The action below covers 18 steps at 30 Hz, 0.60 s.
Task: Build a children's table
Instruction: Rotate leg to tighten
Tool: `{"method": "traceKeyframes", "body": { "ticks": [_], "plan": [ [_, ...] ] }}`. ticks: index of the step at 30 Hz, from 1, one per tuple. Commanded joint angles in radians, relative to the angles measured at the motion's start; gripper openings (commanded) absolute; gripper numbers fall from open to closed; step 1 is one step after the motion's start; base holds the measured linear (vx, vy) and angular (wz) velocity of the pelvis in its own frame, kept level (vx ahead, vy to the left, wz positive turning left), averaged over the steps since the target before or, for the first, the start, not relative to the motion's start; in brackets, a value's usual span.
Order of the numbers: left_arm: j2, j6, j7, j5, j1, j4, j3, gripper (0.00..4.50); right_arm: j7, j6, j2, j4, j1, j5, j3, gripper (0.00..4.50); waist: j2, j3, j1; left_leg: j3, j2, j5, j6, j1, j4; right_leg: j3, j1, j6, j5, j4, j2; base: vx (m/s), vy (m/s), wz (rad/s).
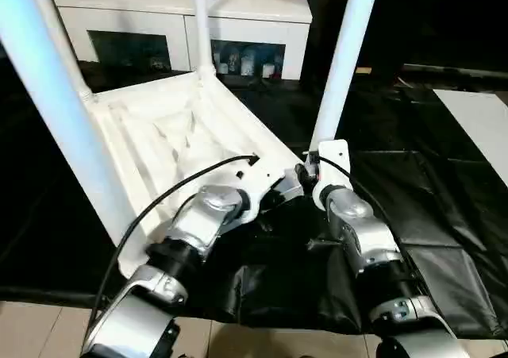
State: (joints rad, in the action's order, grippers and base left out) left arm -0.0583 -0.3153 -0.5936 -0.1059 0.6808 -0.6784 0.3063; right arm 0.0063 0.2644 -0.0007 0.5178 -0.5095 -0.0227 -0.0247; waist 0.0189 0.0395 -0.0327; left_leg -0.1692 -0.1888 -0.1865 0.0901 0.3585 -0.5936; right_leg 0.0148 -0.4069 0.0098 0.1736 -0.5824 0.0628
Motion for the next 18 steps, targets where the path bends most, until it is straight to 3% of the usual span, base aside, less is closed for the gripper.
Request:
{"method": "traceKeyframes", "body": {
  "ticks": [1, 3, 5, 6, 7, 9, 11, 12, 14, 17, 18],
  "plan": [
    [0.011, 0.058, 0.1, -0.005, 0.042, -0.025, -0.025, 0.0, 0.102, -0.013, 0.062, -0.041, 0.012, -0.017, -0.087, 3.24, 0.005, -0.048, 0.004, 0.011, -0.018, -0.363, -0.017, 0.0, 0.089, -0.018, 0.031, -0.118, 0.38, 0.079, 0.051, 0.0, 0.0, 0.0],
    [0.0, 0.06, 0.083, -0.004, 0.037, -0.012, -0.024, 0.0, 0.102, -0.009, 0.052, -0.067, 0.021, -0.019, -0.079, 3.56, 0.005, -0.049, 0.011, 0.018, -0.018, -0.339, -0.015, 0.015, 0.096, -0.012, 0.046, -0.113, 0.394, 0.074, 0.054, 0.0, 0.0, 0.0],
    [-0.044, 0.08, 0.023, -0.01, 0.02, 0.025, -0.017, 0.0, 0.122, 0.028, -0.003, -0.16, 0.058, -0.036, -0.053, 3.67, 0.007, -0.057, 0.005, 0.015, -0.02, -0.292, -0.022, 0.008, 0.087, -0.017, 0.046, -0.115, 0.341, 0.072, 0.057, 0.0, 0.0, 0.0],
    [-0.073, 0.086, -0.02, -0.011, 0.005, 0.053, -0.011, 0.0, 0.154, 0.053, -0.056, -0.22, 0.086, -0.04, -0.052, 3.67, 0.008, -0.061, 0.004, 0.007, -0.022, -0.253, -0.038, 0.003, 0.078, -0.022, 0.037, -0.144, 0.259, 0.068, 0.053, 0.0, 0.0, 0.0],
    [-0.073, 0.086, -0.02, -0.011, 0.005, 0.053, -0.011, 0.0, 0.154, 0.053, -0.056, -0.22, 0.086, -0.04, -0.052, 3.88, 0.009, -0.062, -0.004, 0.002, -0.023, -0.213, -0.052, 0.005, 0.075, -0.024, 0.039, -0.173, 0.18, 0.059, 0.05, 0.059, -0.027, 0.07],
    [-0.1, 0.085, -0.065, -0.005, -0.015, 0.09, -0.006, 0.0, 0.219, 0.068, -0.117, -0.266, 0.114, -0.046, -0.059, 3.88, 0.003, -0.06, -0.01, 0.001, -0.022, -0.184, -0.058, 0.011, 0.075, -0.022, 0.046, -0.193, 0.148, 0.054, 0.052, 0.051, -0.022, 0.01],
    [-0.138, 0.089, -0.139, 0.008, -0.045, 0.149, 0.005, 0.0, 0.317, 0.083, -0.193, -0.318, 0.15, -0.069, -0.053, 3.88, 0.001, -0.061, -0.018, -0.003, -0.024, -0.163, -0.068, 0.004, 0.07, -0.024, 0.045, -0.206, 0.092, 0.051, 0.049, 0.0, 0.0, 0.0],
    [-0.164, 0.084, -0.193, 0.022, -0.065, 0.189, 0.016, 0.0, 0.388, 0.089, -0.238, -0.345, 0.169, -0.09, -0.047, 3.88, -0.001, -0.063, -0.019, -0.002, -0.025, -0.143, -0.076, 0.008, 0.07, -0.024, 0.051, -0.221, 0.044, 0.044, 0.049, 0.0, 0.0, 0.0],
    [-0.225, 0.088, -0.316, 0.061, -0.107, 0.264, 0.047, 0.0, 0.542, 0.071, -0.331, -0.387, 0.208, -0.122, -0.045, 3.88, -0.006, -0.063, -0.022, -0.003, -0.027, -0.138, -0.085, 0.006, 0.068, -0.023, 0.049, -0.245, 0.007, 0.039, 0.05, 0.0, 0.0, 0.0],
    [-0.286, 0.104, -0.443, 0.094, -0.146, 0.322, 0.078, 0.0, 0.677, 0.067, -0.418, -0.446, 0.249, -0.163, -0.064, 3.88, -0.005, -0.058, -0.027, -0.003, -0.031, -0.172, -0.086, 0.004, 0.071, -0.023, 0.05, -0.252, 0.054, 0.043, 0.05, 0.0, 0.0, 0.0],
    [-0.297, 0.1, -0.468, 0.099, -0.151, 0.33, 0.081, 0.0, 0.706, 0.071, -0.435, -0.459, 0.255, -0.175, -0.07, 3.88, -0.015, -0.055, -0.027, -0.003, -0.033, -0.192, -0.077, 0.001, 0.074, -0.023, 0.045, -0.249, 0.092, 0.045, 0.05, 0.0, 0.0, 0.0]
  ]
}}
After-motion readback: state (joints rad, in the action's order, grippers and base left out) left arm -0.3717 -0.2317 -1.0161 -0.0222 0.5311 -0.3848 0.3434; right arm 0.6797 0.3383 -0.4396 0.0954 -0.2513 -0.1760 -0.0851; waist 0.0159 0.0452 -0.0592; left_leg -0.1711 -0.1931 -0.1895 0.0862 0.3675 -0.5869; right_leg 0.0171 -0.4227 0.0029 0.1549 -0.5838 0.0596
